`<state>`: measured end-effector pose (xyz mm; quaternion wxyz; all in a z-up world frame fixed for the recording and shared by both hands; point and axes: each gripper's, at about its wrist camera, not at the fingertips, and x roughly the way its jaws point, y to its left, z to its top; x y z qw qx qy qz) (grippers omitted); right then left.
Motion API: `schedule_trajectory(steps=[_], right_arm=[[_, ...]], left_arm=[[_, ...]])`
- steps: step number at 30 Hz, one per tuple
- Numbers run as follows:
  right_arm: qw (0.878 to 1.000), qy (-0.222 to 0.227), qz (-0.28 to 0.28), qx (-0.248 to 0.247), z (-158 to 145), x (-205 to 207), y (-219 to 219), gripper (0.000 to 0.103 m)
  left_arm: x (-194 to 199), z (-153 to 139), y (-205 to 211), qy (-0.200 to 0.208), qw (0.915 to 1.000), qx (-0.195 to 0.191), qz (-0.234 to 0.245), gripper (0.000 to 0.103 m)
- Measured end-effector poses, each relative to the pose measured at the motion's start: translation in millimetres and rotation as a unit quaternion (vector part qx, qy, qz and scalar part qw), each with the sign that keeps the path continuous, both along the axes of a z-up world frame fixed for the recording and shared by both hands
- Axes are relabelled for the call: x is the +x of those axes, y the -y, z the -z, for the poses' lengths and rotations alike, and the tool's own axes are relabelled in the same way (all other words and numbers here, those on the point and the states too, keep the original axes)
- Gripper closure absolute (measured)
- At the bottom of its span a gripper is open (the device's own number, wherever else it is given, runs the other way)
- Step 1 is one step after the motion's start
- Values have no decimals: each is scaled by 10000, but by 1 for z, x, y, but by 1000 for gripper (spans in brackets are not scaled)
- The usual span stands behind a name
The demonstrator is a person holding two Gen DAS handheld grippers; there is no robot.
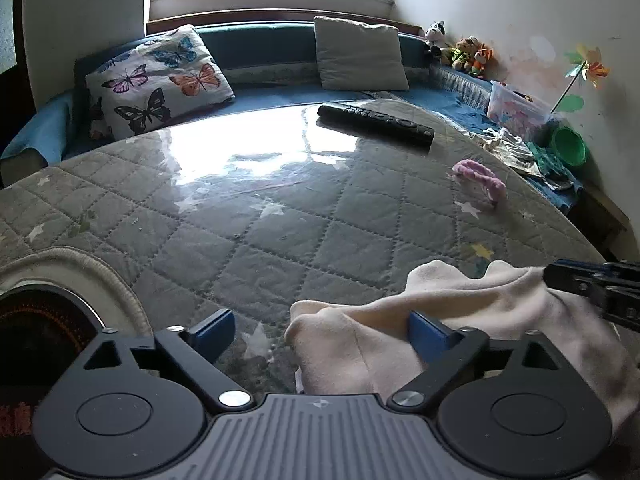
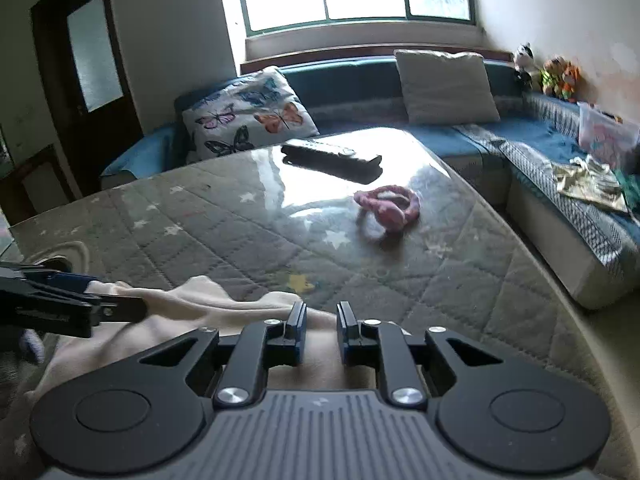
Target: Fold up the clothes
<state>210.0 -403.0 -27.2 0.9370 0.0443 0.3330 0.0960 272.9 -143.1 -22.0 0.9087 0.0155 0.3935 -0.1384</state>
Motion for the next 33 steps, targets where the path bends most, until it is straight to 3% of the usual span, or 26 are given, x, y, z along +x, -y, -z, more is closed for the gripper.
schedule_trajectory(steps=[5,10,11,17,23,33], right_arm=[[9993,97,-358,-66,-9,-20,-16,66],[9959,123,-814,-364,-2,-42,-45,60],[9948,151,-883,-483,0,-47,-49,54],[9889,306,-1120,-926,3,-75,-65,43],[9855,363,-1175,-1168,10,-101,-71,39],[9895,289,-1103,-883,12,-124,-61,34]], left_arm=[[-11,-5,1,165,9997,175,15,0],[-23,-7,1,300,9988,385,39,0],[-25,-7,1,319,9986,426,42,0],[-35,-6,-5,372,9981,499,-18,0],[-50,-6,-12,501,9972,560,-39,0],[-81,-2,-28,814,9935,795,-10,0]])
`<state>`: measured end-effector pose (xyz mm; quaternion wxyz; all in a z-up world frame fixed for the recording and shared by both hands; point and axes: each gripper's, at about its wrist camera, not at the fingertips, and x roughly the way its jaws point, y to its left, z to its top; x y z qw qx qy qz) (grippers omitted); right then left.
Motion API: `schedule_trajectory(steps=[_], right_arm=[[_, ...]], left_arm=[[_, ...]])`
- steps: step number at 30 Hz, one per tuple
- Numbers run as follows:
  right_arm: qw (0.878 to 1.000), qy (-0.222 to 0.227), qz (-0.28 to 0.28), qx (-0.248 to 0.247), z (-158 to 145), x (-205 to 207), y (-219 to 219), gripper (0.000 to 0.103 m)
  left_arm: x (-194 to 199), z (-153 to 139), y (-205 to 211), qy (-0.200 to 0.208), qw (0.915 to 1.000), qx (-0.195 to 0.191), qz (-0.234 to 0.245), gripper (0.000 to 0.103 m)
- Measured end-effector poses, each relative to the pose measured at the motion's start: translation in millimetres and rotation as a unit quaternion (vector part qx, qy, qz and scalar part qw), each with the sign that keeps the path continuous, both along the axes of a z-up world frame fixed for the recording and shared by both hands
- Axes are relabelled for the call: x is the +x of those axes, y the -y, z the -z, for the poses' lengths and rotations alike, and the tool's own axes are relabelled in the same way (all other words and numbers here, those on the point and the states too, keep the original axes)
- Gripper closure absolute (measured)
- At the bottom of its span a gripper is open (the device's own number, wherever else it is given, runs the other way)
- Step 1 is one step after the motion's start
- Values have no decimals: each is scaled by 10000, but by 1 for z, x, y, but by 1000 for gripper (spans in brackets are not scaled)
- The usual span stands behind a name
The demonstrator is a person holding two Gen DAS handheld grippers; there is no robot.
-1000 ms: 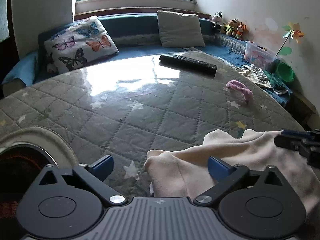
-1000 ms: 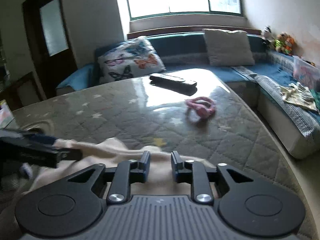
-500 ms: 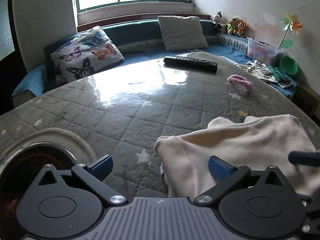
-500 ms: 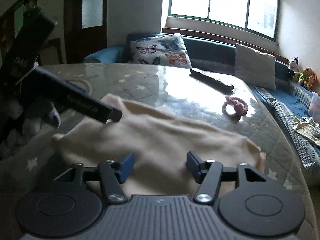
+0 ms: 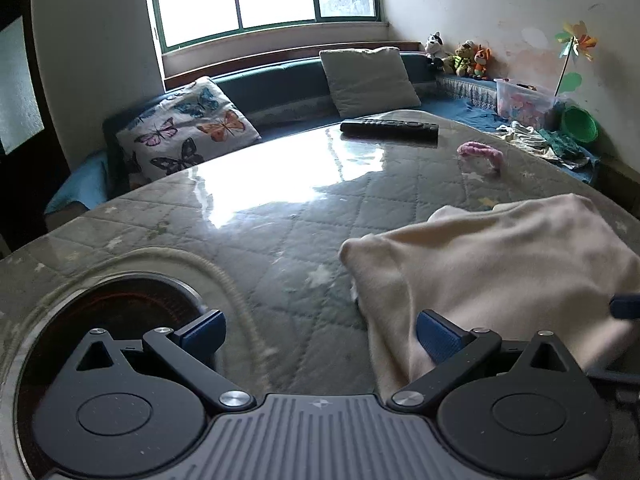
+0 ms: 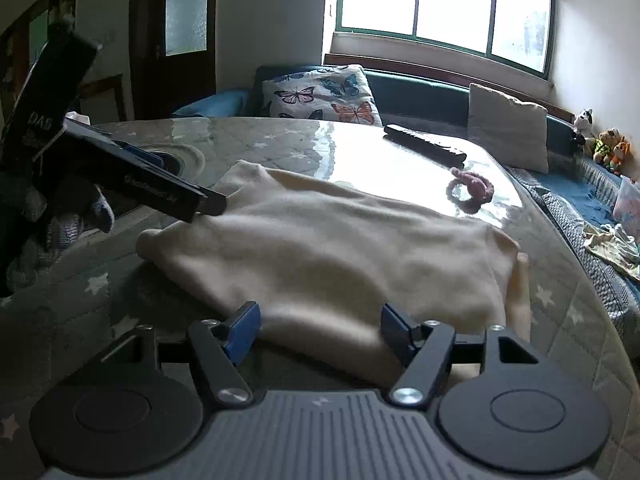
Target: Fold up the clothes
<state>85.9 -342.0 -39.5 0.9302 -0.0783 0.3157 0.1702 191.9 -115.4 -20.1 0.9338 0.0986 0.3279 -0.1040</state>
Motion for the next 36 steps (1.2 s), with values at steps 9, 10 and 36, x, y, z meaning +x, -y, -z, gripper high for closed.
schedule_trajectory(steps=[9,10,36], right_arm=[[9988,-117,324,358,-1,-5,23,28],[9984,-144,382,387,-1,-7,26,28],[9928,48,805,887,-18,19,59,23]], left_arm=[[-24,0,-11,37,9999,83,79,0],[-25,3,-11,29,9999,133,61,0],[-33,-3,-10,4,9999,-69,-78,0]])
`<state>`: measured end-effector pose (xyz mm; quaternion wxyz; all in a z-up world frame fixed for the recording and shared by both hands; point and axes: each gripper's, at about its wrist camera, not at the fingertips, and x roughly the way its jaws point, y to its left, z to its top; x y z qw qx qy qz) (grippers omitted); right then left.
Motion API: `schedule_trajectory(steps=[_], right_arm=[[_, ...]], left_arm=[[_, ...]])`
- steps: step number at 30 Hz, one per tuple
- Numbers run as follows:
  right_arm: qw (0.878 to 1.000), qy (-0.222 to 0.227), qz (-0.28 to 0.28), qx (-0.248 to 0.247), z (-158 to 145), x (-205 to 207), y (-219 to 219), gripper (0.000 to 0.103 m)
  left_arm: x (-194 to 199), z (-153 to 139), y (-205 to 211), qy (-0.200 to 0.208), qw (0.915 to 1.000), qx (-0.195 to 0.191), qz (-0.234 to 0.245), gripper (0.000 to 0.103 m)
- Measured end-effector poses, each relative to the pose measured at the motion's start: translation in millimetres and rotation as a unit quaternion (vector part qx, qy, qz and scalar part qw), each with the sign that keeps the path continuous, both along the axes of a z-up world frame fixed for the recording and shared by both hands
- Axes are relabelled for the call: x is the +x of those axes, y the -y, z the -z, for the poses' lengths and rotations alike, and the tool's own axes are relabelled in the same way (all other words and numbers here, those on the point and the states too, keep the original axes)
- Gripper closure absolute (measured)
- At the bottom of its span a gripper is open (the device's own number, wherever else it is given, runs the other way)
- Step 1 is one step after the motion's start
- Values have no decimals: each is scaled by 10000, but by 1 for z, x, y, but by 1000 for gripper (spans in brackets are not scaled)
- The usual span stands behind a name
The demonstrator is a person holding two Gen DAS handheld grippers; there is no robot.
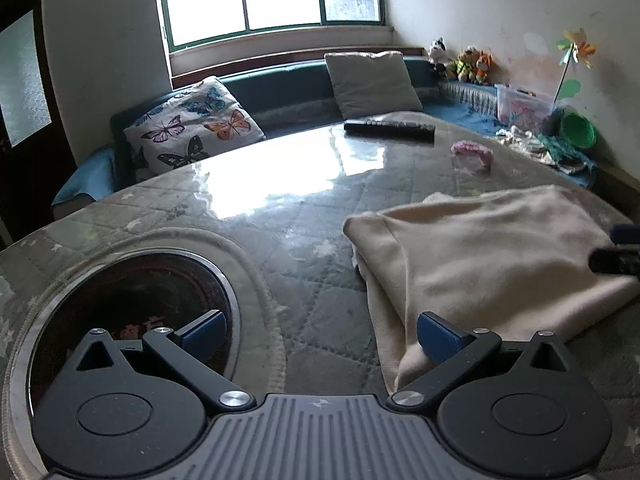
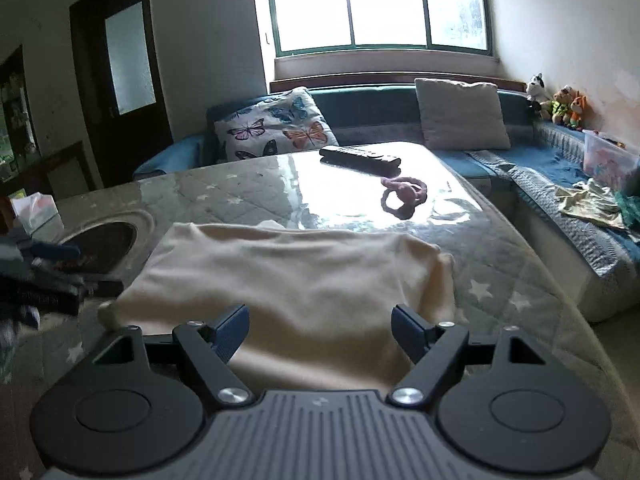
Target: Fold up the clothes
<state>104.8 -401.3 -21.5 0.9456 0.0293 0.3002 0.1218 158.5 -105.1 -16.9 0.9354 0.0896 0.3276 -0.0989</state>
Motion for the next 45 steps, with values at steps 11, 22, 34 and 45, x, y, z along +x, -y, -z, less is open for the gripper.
schedule_trajectory(steps=[11,22,34,45], right_arm=[[9999,-25,136,-9,-2,23,4,22],[9992,-322,173,-182,13,83,-3,18],[9994,-18,164,-320,0,40,-17,8],[9985,200,243,-444,-8,-10,-31,0]], left_arm=[[6,6,-7,-127,9998,-85,-126,0],[4,3,-13,-217,9995,-115,-215,0],[-12,-4,-13,-171,9995,-124,-244,0],[-38,-6,-5,-108,9999,-39,-89,0]])
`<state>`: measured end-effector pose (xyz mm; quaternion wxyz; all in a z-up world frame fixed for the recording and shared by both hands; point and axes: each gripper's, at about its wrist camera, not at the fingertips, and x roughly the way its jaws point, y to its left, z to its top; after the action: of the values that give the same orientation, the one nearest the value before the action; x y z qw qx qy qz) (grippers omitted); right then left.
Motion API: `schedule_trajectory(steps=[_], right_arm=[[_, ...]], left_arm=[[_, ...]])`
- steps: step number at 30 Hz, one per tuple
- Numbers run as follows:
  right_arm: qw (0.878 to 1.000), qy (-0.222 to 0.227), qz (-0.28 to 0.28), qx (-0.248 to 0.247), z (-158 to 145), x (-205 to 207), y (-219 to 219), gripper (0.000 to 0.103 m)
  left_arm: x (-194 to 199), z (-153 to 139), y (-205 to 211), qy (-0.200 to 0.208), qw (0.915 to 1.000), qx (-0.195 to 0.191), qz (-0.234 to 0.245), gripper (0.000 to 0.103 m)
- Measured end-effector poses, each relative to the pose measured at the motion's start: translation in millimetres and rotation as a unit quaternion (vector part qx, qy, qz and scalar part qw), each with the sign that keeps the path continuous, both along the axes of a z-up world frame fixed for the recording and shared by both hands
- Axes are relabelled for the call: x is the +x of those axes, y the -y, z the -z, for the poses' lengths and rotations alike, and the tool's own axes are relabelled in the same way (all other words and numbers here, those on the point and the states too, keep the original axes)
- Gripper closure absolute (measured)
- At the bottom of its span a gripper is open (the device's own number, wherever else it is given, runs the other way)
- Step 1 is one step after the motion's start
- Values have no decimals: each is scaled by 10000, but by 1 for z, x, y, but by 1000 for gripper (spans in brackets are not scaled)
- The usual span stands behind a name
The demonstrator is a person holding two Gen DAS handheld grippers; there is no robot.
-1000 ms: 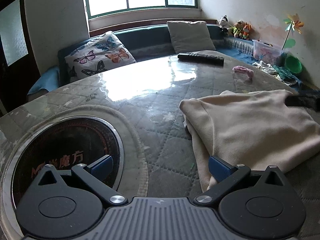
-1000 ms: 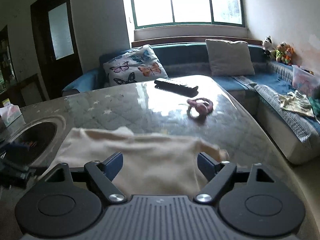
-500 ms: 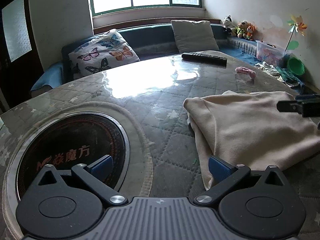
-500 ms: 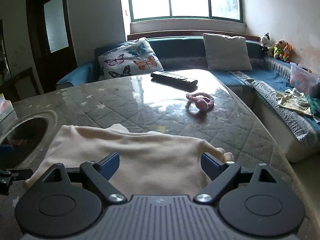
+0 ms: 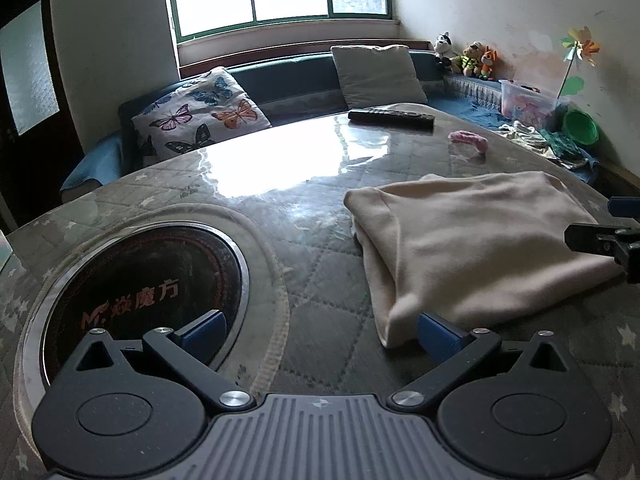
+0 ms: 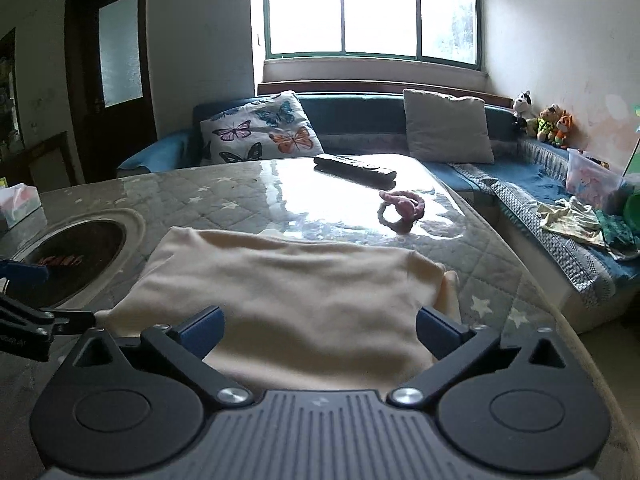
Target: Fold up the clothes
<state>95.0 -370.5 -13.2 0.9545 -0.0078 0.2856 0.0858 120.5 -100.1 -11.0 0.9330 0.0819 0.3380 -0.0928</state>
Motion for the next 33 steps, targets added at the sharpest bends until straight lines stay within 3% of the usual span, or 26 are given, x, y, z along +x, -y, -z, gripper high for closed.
schedule_trajectory(steps=[33], right_arm=[[9989,-158,439,-86,21,-77,-10,0]], left_arm=[[-60,10,18,46,9992,206,346,0]])
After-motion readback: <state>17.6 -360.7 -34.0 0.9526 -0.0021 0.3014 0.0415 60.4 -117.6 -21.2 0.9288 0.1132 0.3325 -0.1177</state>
